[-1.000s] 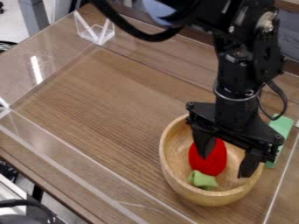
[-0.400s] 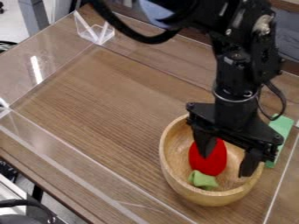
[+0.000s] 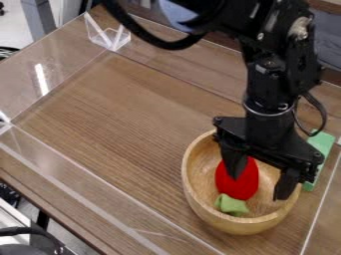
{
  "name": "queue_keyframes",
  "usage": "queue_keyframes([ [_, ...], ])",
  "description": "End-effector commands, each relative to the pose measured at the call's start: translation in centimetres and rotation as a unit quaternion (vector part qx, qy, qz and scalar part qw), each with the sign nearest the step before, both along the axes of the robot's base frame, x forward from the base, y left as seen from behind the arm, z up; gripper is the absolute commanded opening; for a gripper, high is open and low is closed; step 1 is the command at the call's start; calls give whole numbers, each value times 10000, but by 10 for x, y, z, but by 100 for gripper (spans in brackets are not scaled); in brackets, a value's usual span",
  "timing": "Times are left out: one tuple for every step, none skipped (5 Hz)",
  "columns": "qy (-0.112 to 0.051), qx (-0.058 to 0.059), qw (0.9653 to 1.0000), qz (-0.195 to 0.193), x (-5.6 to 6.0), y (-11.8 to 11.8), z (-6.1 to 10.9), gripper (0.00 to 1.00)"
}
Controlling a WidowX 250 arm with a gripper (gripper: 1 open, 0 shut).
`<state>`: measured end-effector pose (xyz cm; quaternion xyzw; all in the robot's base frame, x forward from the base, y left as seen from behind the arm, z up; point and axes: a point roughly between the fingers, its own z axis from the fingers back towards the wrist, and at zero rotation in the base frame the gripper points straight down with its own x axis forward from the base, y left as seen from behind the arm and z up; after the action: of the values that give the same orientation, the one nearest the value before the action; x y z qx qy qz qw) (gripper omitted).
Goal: Move the red fruit to the left
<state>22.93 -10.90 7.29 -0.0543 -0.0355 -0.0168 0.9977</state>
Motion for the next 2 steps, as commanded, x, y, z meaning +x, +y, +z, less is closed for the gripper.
queue_keyframes([
  [-297,-100,9995,65,7,2,14,100],
  [-319,-94,9994,75,7,2,15,100],
])
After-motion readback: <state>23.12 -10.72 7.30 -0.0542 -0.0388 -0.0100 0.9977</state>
